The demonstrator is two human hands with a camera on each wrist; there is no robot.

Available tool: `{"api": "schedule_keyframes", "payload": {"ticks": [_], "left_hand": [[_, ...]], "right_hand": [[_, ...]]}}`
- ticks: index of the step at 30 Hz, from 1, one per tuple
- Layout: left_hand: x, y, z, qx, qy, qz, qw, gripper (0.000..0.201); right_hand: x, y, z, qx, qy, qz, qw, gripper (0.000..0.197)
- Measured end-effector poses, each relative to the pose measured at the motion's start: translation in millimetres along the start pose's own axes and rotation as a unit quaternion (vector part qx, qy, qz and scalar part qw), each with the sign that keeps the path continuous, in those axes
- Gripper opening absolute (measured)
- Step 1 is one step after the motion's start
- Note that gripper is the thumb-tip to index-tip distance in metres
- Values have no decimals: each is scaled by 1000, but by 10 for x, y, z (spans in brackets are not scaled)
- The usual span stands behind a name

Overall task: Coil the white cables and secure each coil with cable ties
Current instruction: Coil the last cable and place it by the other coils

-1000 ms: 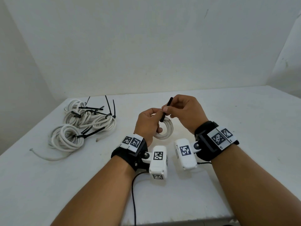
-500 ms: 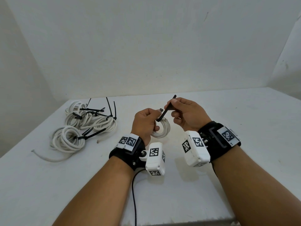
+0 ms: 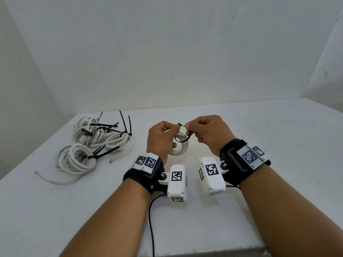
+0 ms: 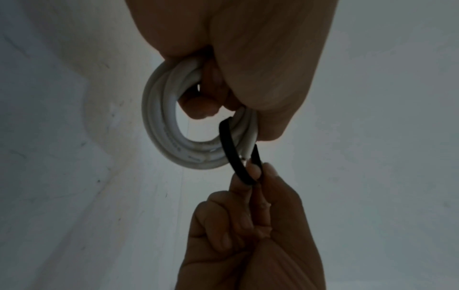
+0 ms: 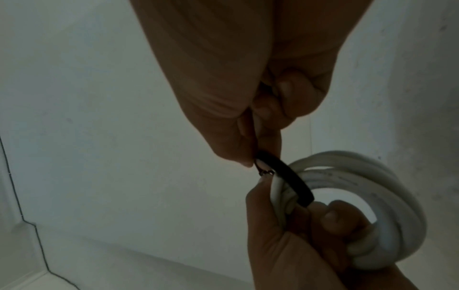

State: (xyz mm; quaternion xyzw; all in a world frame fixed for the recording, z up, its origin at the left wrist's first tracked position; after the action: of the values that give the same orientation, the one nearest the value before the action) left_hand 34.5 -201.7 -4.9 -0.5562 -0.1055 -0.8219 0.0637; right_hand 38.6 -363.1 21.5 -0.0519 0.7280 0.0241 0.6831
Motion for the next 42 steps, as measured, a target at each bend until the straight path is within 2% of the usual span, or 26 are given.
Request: {"api": "schedule_keyframes", "payload": {"ticks": [4, 10, 13, 15, 20, 24, 26, 28, 30, 34, 37, 42], "left_hand": [[64, 10, -1, -26, 22, 45, 998, 11], [208, 132, -11, -104, 109, 131, 980, 7], [174, 149, -20, -103, 84, 98, 986, 8], [156, 134, -30, -102, 62, 67, 991, 8], [164, 240, -85, -138, 46, 33, 989, 10], [189, 355, -131, -172, 48, -5, 984, 16], [218, 431, -166, -191, 50, -35, 980, 22], [250, 483, -193, -203, 55, -46, 977, 23], [248, 472, -188, -189, 57, -38, 980, 22], [134, 367, -144, -159, 24, -13, 987, 20], [134, 454, -189, -189, 13, -30, 982, 23], [200, 624, -263, -244, 23, -64, 967, 26]], "right_hand": [[-2, -54, 14, 26, -4, -19, 999, 14], [37, -51, 24, 33, 3, -23, 999, 7], [53, -68, 43, 43, 11, -77, 996, 10], [97, -37, 50, 23, 38, -129, 991, 19], [195, -69, 70, -29, 96, -19, 995, 13], [195, -263, 100, 18, 113, 110, 987, 15], [177, -374, 107, 53, 107, 120, 986, 17], [194, -369, 107, 59, 108, 137, 983, 15], [223, -276, 108, 36, 116, 162, 979, 14], [181, -83, 89, -28, 111, 94, 989, 25], [96, -176, 64, 18, 78, 65, 995, 28], [167, -252, 74, 60, 94, 54, 992, 30]]}}
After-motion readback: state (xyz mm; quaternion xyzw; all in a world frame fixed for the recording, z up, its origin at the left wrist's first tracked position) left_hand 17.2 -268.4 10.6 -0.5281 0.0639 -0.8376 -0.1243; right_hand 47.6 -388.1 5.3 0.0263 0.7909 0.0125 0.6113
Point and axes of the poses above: each hand's wrist, its own z-axis towards the middle knuckle, its own y-axis out of the palm, x = y × z, the point moved 10 cm from there along z, towards the middle knuckle, and after that the axes turned 13 degrees about y, right-handed, at the moved point
